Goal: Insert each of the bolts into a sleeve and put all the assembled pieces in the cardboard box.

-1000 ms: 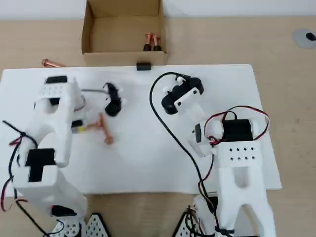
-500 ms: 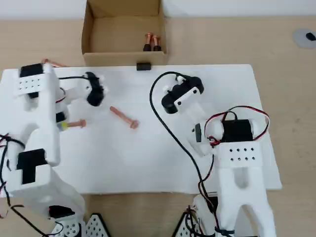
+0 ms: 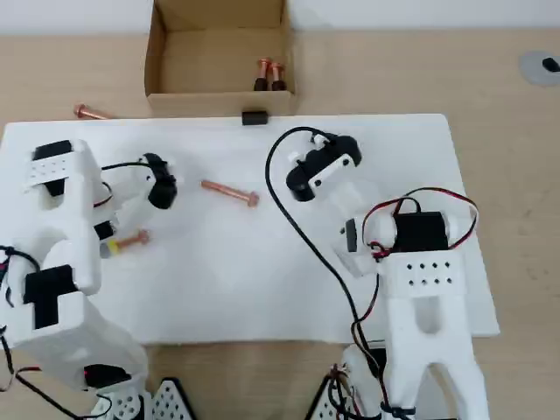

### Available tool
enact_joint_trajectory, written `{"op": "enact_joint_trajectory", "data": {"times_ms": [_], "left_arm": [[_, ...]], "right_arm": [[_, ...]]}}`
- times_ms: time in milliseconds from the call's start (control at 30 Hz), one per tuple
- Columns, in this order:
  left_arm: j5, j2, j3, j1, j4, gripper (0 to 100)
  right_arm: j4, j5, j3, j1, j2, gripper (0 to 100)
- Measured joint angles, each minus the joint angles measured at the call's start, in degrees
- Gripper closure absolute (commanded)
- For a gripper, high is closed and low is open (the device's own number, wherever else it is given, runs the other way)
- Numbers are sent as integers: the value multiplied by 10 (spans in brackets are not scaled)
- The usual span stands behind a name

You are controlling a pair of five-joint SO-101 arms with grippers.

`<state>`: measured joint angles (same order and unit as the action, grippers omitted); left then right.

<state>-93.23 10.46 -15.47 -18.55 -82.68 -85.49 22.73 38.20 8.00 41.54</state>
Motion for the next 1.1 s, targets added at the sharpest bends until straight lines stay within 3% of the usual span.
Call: {"op": "enact_joint_trajectory", "data": {"times_ms": [600, 900, 1100], "left_arm": [[0, 0, 30, 74, 2, 896], [0, 0, 27, 76, 4, 897], [0, -1, -29, 76, 69, 897]], "right_arm": [[0, 0, 0, 0, 0, 962], [0, 0, 0, 0, 0, 962], [0, 0, 0, 0, 0, 962]]}}
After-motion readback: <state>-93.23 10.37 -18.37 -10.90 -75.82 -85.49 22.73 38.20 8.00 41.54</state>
